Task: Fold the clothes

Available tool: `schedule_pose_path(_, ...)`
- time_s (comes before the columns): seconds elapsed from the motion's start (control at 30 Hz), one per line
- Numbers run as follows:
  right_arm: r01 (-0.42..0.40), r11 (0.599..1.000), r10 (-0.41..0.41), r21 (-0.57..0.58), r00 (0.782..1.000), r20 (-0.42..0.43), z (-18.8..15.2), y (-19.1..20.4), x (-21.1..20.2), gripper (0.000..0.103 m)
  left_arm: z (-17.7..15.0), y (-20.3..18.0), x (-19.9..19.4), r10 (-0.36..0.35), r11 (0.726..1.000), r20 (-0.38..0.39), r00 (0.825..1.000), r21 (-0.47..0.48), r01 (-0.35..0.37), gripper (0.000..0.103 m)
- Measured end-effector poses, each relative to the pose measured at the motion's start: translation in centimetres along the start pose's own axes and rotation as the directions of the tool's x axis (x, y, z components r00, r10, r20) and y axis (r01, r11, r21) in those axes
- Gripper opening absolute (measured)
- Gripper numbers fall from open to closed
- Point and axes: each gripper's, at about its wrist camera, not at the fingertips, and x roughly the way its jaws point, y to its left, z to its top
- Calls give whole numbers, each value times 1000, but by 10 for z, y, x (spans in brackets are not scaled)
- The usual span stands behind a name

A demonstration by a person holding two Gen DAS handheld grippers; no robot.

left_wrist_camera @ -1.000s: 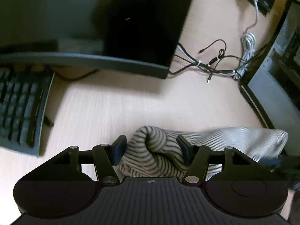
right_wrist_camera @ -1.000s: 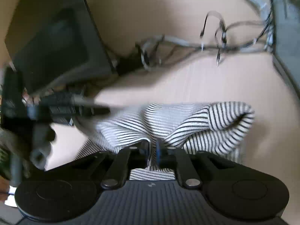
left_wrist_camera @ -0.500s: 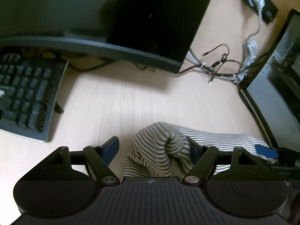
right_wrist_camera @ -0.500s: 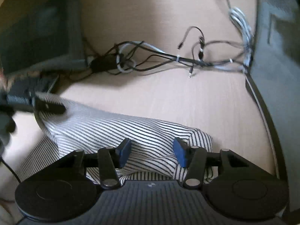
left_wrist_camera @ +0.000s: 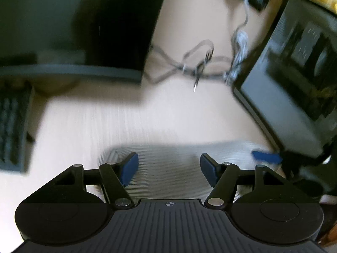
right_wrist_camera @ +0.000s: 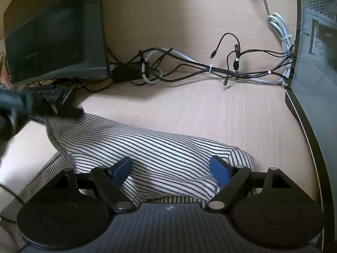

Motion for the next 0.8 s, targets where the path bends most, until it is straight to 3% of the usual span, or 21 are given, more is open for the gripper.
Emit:
schedule_pose_path(0.37, 55, 979, -49, -195, 998, 36, -4, 13, 27, 89, -8, -3, 21, 48, 990, 50, 998, 129, -54, 71)
schedule_pose_path(0.6, 26, 989, -25, -145, 1000, 11, 11, 1, 42, 92, 3, -1, 31, 65, 987, 62, 996, 144, -73, 75)
schedule_pose_path(0.8, 43, 991, -41, -124, 999, 18, 3, 8, 37, 94, 2, -1, 30, 60, 988, 65, 996, 140, -69, 77)
